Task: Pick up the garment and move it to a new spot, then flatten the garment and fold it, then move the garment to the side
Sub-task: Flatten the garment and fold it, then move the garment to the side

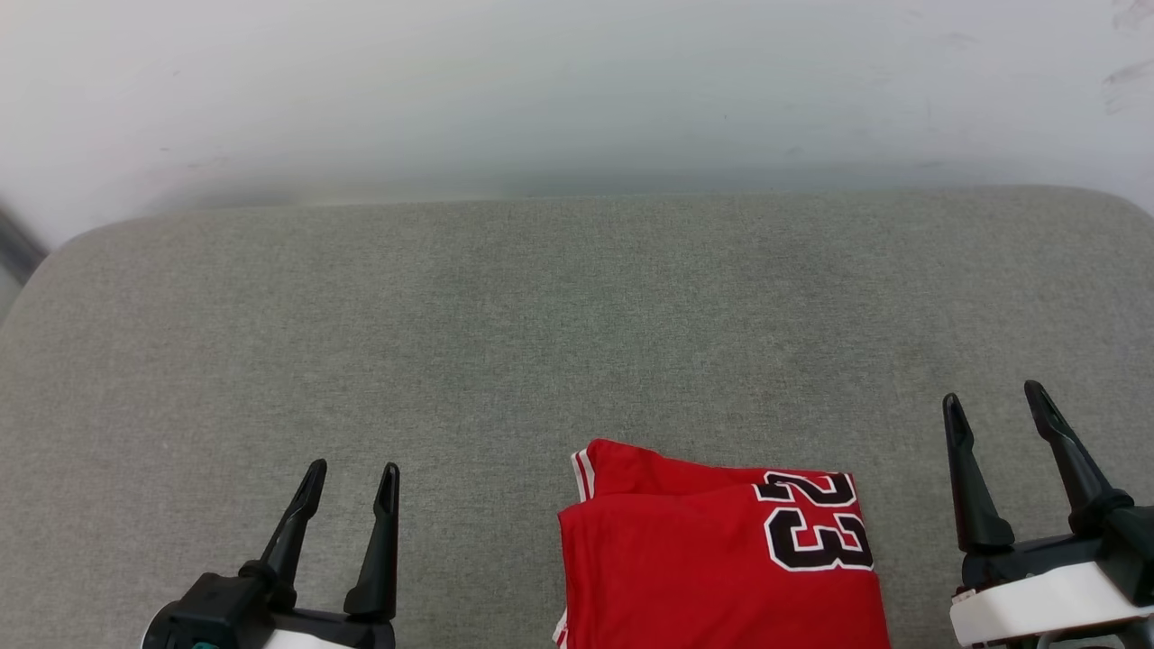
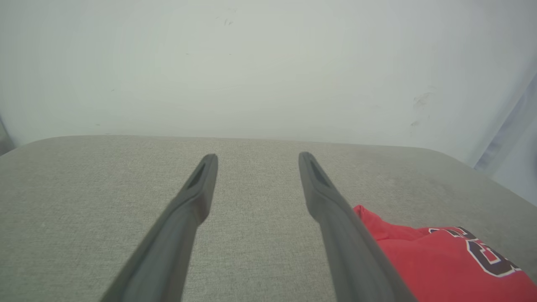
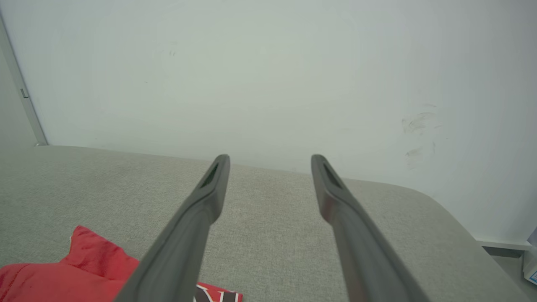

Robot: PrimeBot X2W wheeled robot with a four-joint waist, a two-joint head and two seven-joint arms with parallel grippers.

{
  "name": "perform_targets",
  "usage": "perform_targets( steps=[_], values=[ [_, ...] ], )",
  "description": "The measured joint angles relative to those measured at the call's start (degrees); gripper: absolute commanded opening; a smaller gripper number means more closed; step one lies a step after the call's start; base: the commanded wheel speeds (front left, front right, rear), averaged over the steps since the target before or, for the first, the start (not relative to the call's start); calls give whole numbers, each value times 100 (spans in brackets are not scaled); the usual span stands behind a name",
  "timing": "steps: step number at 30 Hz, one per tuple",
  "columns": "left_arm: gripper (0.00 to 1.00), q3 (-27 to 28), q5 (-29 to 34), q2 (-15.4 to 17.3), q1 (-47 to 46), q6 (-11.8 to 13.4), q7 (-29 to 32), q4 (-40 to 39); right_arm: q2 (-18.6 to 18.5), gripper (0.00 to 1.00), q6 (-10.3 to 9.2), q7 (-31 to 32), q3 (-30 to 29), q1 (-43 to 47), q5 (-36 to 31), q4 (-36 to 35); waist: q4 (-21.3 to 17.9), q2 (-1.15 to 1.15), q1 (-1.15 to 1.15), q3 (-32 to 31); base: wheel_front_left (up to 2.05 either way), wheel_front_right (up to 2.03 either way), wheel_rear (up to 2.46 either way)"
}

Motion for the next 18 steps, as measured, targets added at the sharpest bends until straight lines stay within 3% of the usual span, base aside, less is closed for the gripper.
perform_targets(
  steps=[11,14,18],
  values=[
    [100,-19,23,-4,-13,0,0,-38,-52,100,0,323,13,14,71,-18,75,0,0,44,0,0,0],
    [100,-40,23,-7,-19,0,0,-41,-226,100,-1,1099,257,59,361,-30,97,0,0,89,0,0,0],
    [100,-66,21,-4,-96,0,0,-31,-559,100,0,2590,499,151,899,-189,137,0,0,176,0,0,0]
  ],
)
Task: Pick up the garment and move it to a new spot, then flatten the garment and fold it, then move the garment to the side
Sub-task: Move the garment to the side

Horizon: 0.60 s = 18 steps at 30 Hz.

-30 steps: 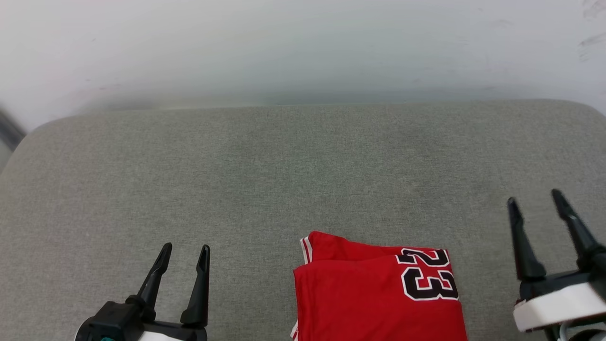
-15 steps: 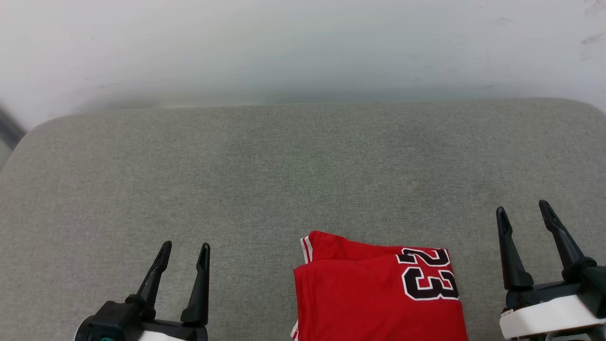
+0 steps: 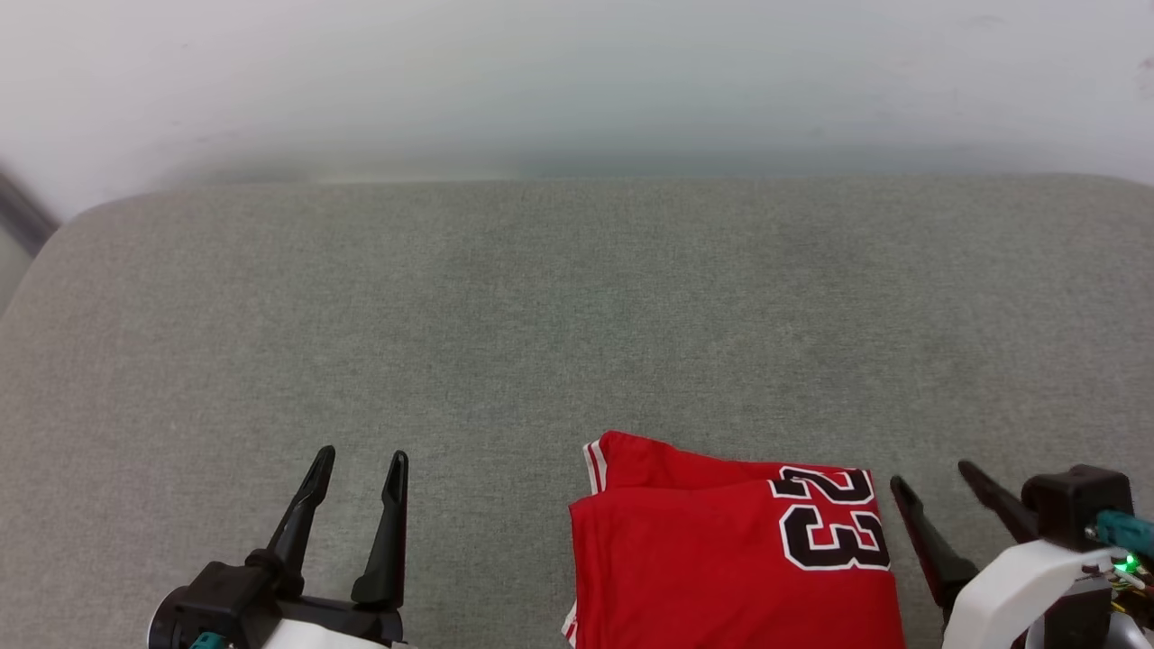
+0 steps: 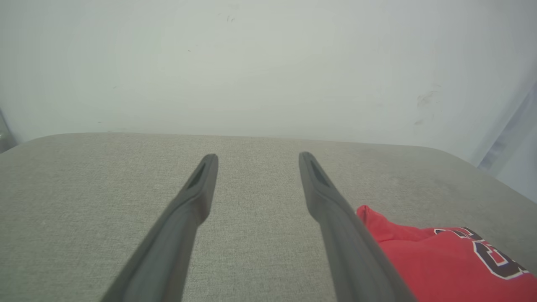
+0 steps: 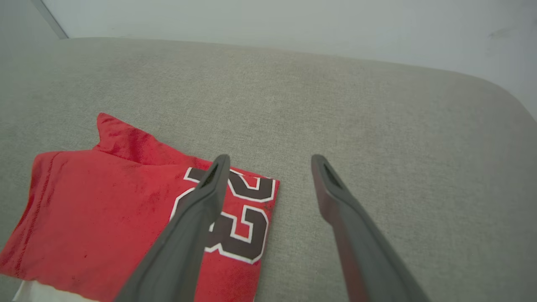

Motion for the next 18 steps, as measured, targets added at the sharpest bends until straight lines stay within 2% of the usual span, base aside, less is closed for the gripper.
perform_targets(
  steps=[5,9,13,18],
  values=[
    [100,-70,-1,1,-79,0,0,27,-135,100,-1,1841,-4,3,563,-349,79,0,0,173,0,0,0],
    [100,-177,-1,-1,-224,0,0,78,-29,100,-1,2930,-242,-9,602,-486,190,0,0,331,0,0,0],
    [100,-267,-1,3,-349,0,0,113,138,100,-1,3541,-354,-57,465,-458,340,0,0,495,0,0,0],
    [100,-394,-5,11,-517,0,0,169,289,100,-2,3673,-420,-176,366,-164,578,0,0,704,0,0,0]
  ],
)
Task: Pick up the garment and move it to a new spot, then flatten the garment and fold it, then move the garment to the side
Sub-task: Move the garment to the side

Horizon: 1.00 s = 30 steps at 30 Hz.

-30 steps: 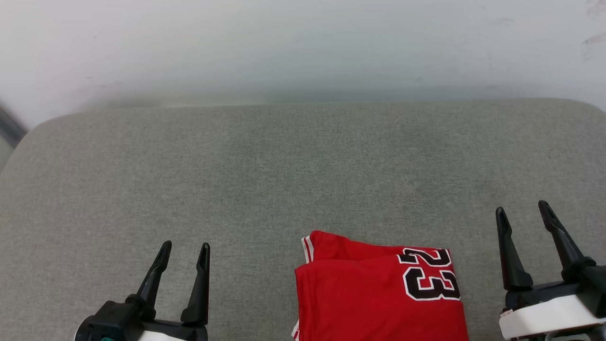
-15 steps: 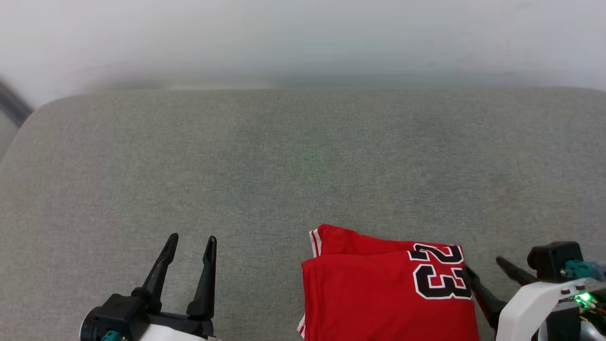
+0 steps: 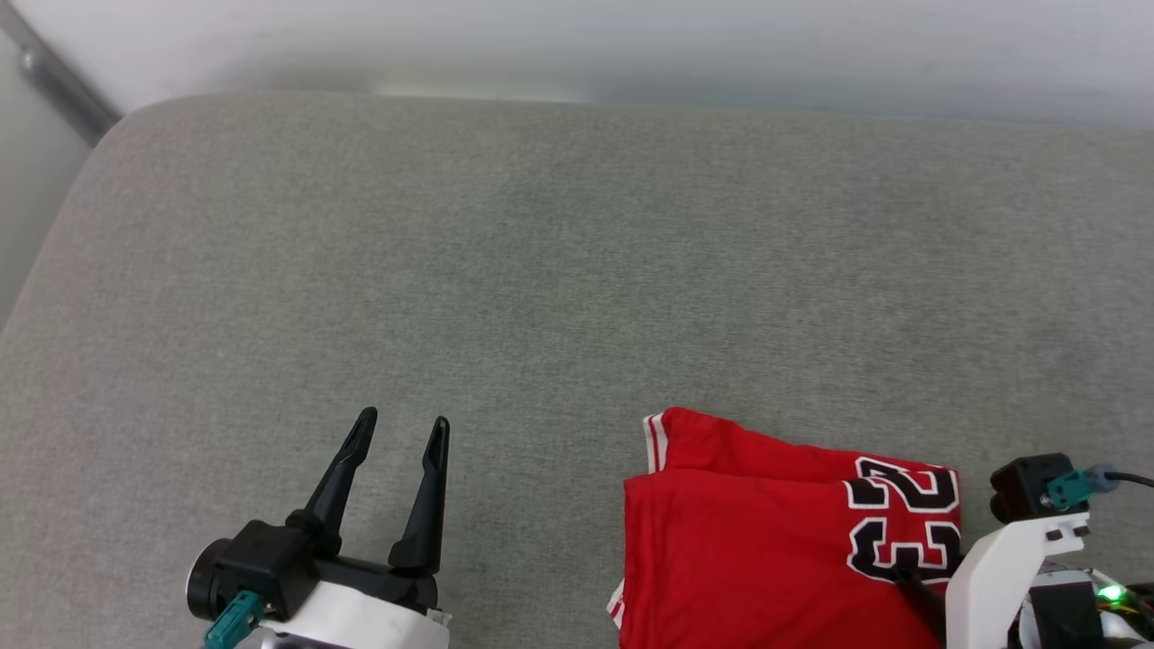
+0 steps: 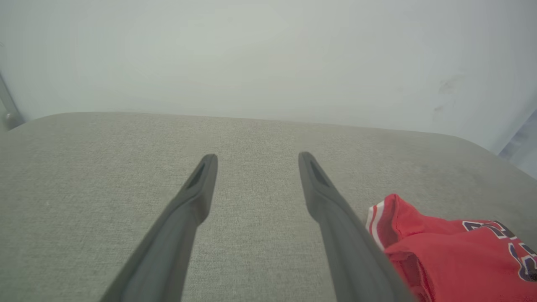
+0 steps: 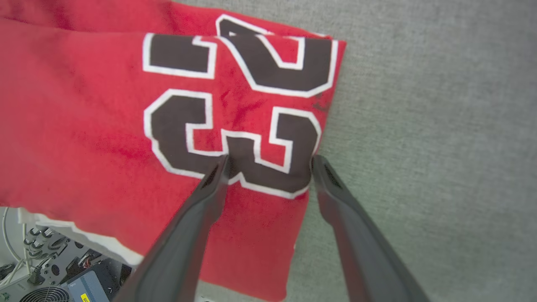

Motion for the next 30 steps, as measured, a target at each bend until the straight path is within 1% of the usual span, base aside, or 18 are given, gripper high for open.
perform_targets(
  steps=[3,7,10,11,12,14,17,21,23,26,30],
  values=[
    [100,-21,-33,1,-54,0,0,32,83,100,0,16,13,-2,-51,203,132,0,0,101,0,0,0],
    [100,-76,-36,0,-101,0,0,75,96,100,-1,-26,85,-53,-133,393,261,0,0,184,0,0,0],
    [100,-111,-37,-2,-113,0,0,113,52,100,-12,-194,155,-73,-15,538,310,0,0,184,0,0,0],
    [100,-125,-37,-8,-113,0,0,126,42,58,-18,-276,166,-79,54,598,318,0,-1,167,0,0,0],
    [100,-126,-40,-22,-112,0,0,136,-30,0,-16,-357,240,-94,44,654,323,0,-1,143,0,0,0],
    [100,-112,-41,-48,-96,0,0,146,-194,0,-7,-583,400,-143,12,762,321,0,0,89,0,0,0],
    [100,-118,-41,-73,-31,0,0,163,-327,0,1,-820,628,-215,31,862,277,0,0,0,0,0,0],
    [100,-36,-112,-102,62,0,0,141,-835,0,2,-1184,1180,-504,-260,803,134,0,0,-133,0,0,0],
    [100,-22,-112,-90,94,0,0,103,-1203,0,3,-1279,1579,-738,-390,704,1,0,0,-186,0,0,0],
    [100,-65,-97,-107,135,0,0,21,-1852,0,2,-1316,2180,-1170,-533,550,-253,0,0,-242,0,0,0],
    [100,131,120,-292,130,0,0,-111,-2727,0,4,-1277,2977,-1980,-539,385,-688,0,0,-239,0,0,0]
  ],
)
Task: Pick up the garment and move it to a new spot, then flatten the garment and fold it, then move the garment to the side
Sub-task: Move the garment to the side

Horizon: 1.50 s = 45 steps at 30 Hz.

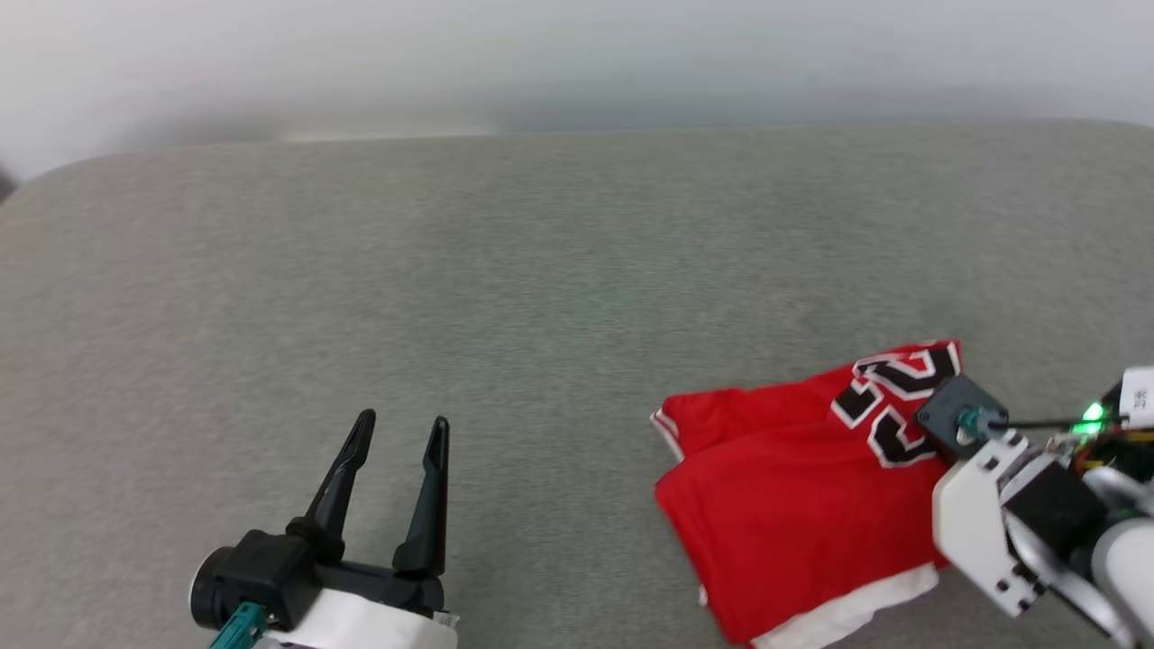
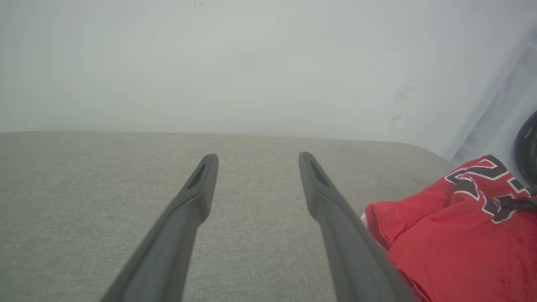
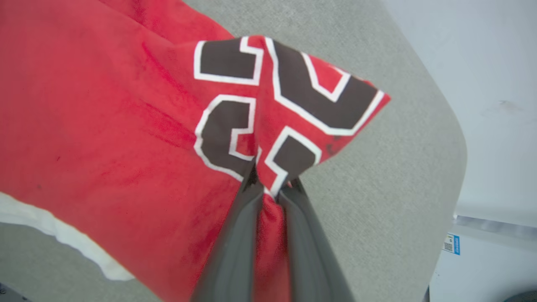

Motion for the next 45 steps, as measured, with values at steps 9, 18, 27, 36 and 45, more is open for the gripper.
perform_targets(
  steps=[9,18,27,36,45],
  values=[
    [100,-420,309,-137,-453,0,0,-222,-1232,0,-1,-549,725,-1563,276,492,-1042,0,0,450,0,0,0],
    [100,-917,461,268,-1139,0,0,-376,-1504,0,1,-1525,470,-2239,261,1727,-1619,0,0,1485,0,0,0],
    [100,-1223,491,569,-1656,0,0,-608,-1672,0,1,-2232,-38,-2480,-60,3095,-1753,0,1,2408,0,0,0],
    [100,-1256,439,688,-1800,0,0,-655,-1305,0,1,-2882,-621,-2643,-444,4184,-1675,0,0,2673,0,0,0],
    [100,-1071,319,595,-1798,0,0,-608,-865,100,1,-3200,-1063,-2872,-1056,4558,-1604,0,1,2472,0,0,0]
  ],
)
